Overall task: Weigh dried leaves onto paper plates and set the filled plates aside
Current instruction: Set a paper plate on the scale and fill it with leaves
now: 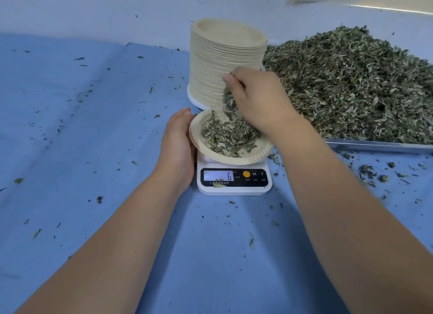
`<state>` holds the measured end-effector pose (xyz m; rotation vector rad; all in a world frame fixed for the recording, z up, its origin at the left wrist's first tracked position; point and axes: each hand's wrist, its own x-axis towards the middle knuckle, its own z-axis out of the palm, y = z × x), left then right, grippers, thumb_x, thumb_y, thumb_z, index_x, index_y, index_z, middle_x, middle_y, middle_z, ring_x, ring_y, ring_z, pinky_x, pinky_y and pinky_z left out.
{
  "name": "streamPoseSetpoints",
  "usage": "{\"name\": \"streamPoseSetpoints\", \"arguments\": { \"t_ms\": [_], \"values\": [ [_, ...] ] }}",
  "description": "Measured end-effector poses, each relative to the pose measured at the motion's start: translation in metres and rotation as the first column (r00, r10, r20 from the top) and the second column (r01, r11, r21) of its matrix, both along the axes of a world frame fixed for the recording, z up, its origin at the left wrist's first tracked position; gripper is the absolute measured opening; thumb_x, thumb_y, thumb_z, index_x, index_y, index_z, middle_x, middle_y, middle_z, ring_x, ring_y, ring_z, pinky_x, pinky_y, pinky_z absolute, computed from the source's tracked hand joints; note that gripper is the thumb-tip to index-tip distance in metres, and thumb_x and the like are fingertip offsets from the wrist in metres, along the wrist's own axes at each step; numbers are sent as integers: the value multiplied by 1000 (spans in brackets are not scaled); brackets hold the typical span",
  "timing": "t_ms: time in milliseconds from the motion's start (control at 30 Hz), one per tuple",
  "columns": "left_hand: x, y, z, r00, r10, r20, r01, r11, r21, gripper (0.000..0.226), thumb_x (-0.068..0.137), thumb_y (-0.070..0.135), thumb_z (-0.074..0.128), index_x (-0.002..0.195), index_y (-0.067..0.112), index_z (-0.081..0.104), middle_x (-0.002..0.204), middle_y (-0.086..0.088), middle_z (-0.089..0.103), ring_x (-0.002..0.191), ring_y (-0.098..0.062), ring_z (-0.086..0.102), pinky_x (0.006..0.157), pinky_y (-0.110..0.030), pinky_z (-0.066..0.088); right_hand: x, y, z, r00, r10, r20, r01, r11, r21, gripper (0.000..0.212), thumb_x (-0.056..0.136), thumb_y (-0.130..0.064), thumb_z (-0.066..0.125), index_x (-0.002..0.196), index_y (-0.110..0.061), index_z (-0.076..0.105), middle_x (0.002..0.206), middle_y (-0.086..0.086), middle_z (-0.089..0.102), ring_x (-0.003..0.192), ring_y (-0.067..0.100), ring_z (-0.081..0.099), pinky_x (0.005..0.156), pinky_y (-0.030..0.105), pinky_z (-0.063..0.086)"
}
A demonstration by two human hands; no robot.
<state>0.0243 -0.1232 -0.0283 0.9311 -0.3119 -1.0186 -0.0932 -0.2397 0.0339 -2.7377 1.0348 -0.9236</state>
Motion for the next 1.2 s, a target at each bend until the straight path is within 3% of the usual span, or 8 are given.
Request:
{"name": "streamPoseSetpoints", "arguments": {
  "t_ms": [200,333,500,700,833,933,1100,1200],
  "values": [
    [2,-1,-2,1000,-3,-6,3,1000,11,23,105,27,51,125,20,59,89,13,71,93,-8,71,100,-41,55,4,1,-11,977,106,-183,-85,989,119,43,106,-37,45,75,-9,53,64,1,48,65,19,46,62,38,38],
    [2,-1,-2,1000,3,6,-3,1000,27,26,104,28,53,127,20,60,103,9,68,101,-10,69,97,-39,55,-5,0,-9,996,49,-69,-38,987,155,44,106,-38,45,68,-16,46,59,-4,44,57,8,40,54,32,30],
    [2,-1,-4,1000,-10,15,10,999,34,17,103,29,52,117,25,61,93,14,72,91,-5,72,93,-39,56,-17,2,-4,986,-53,159,17,975,221,44,107,-35,45,66,-20,45,59,-6,42,54,7,36,51,25,27],
    [3,-1,-4,999,-33,36,32,999,26,12,103,30,51,110,28,61,79,21,72,80,1,71,85,-33,55,-23,5,4,852,-179,491,-98,868,487,51,106,-34,47,105,16,59,74,13,45,61,19,40,55,27,34],
    [3,0,-5,996,-62,63,62,998,5,11,105,30,48,105,27,58,63,24,70,67,4,71,66,-25,57,-34,3,5,712,-335,617,-206,740,640,39,104,-33,53,87,-3,71,75,11,57,58,15,48,49,25,37],
    [4,-1,-6,993,-88,81,88,996,-3,14,105,30,46,98,27,57,61,24,68,64,4,70,67,-27,55,-44,0,4,642,-415,645,-248,683,687,35,102,-34,55,71,-21,65,62,-4,61,54,11,51,47,26,37],
    [7,-4,-12,990,-105,95,106,994,-5,16,106,30,46,95,26,57,60,23,67,64,4,69,63,-23,56,-82,-9,-15,773,-458,440,250,856,453,43,102,-44,44,66,-38,66,59,-17,59,53,5,48,54,26,39],
    [7,-4,-13,990,-103,98,102,995,10,14,105,31,48,99,26,59,61,23,69,66,3,71,67,-26,54,-103,-12,-33,847,-508,156,466,851,243,34,103,-39,41,95,-26,72,82,0,71,73,21,62,66,36,51]
  ]
}}
